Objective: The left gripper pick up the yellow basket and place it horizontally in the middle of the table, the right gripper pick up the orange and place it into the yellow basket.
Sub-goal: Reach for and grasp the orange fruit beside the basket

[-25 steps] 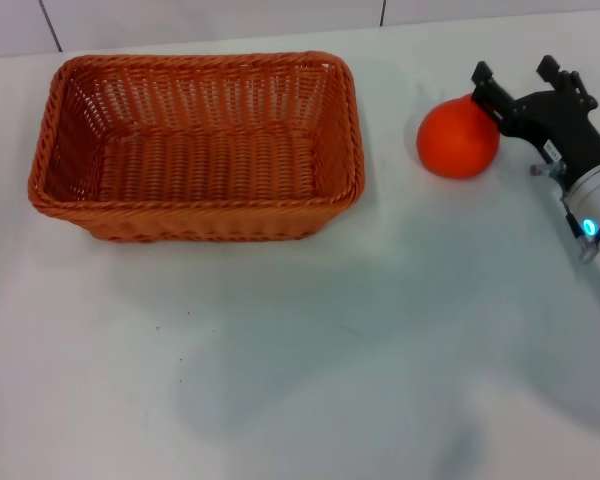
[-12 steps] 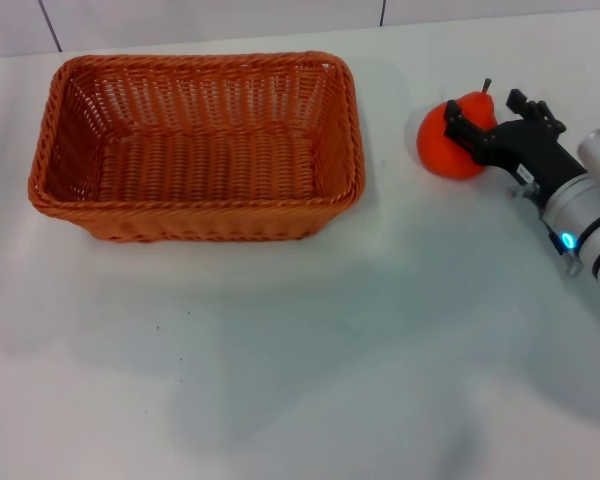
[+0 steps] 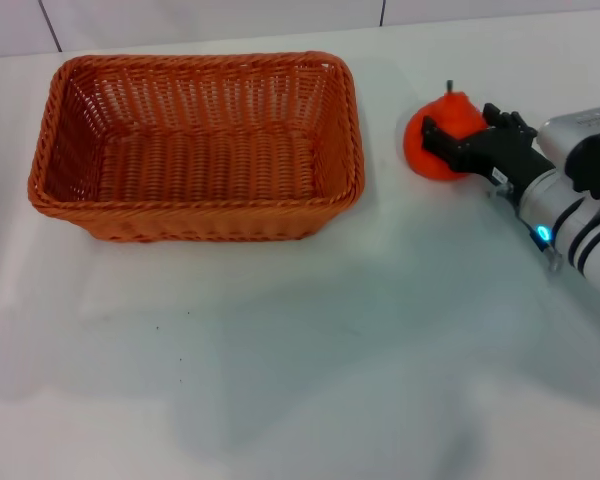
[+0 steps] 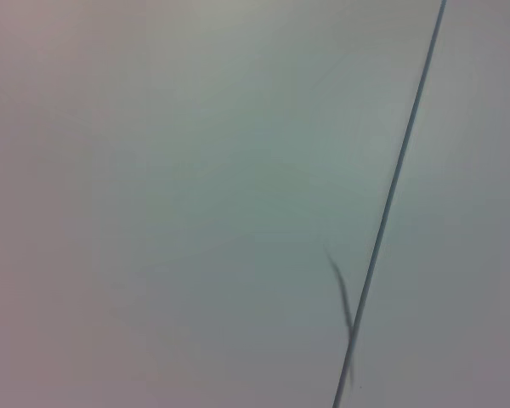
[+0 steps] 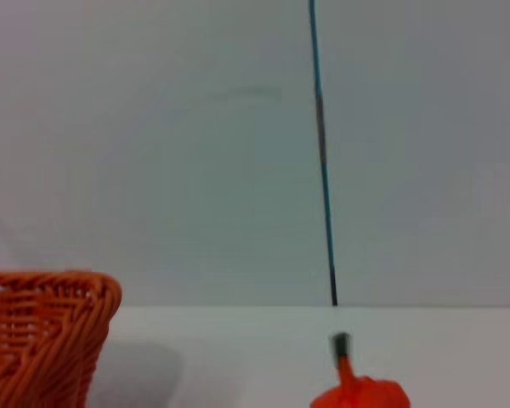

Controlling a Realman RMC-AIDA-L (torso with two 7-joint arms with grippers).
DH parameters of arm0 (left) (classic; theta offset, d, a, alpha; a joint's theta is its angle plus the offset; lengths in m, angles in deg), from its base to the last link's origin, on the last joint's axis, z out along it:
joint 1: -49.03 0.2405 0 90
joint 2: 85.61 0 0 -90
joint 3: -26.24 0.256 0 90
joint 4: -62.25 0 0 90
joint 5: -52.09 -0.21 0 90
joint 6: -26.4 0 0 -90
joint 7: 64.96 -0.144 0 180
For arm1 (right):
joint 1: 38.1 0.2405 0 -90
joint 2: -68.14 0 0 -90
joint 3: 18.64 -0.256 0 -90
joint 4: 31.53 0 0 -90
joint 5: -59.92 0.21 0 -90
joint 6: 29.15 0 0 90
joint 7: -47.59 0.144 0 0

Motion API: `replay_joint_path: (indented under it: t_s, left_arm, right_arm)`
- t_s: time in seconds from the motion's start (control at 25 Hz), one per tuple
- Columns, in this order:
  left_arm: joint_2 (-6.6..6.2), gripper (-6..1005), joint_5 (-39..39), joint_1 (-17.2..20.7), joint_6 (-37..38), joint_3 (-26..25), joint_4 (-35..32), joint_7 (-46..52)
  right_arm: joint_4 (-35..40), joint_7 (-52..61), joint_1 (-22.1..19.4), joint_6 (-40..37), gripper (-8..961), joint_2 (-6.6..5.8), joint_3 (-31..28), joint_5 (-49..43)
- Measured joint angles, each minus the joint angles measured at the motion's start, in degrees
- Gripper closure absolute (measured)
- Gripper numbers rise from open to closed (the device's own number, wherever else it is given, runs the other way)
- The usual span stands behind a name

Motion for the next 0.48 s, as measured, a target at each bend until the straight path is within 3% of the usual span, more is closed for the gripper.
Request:
replay_joint_path:
  t_s: [0.12, 0.48]
  left_arm:
    - [-0.01, 97, 0.08, 0.08, -0.03, -0.02, 0.14, -2.13]
    - [-0.03, 97, 0.17, -0.41, 0.01, -1.3, 1.69, -4.43]
  right_arm:
    - [-0.07, 0.0, 0.38, 0.95, 9, 0.13, 0.14, 0.0]
    - [-0.67, 0.0, -0.08, 0.92, 213, 0.27, 0.05, 0.28]
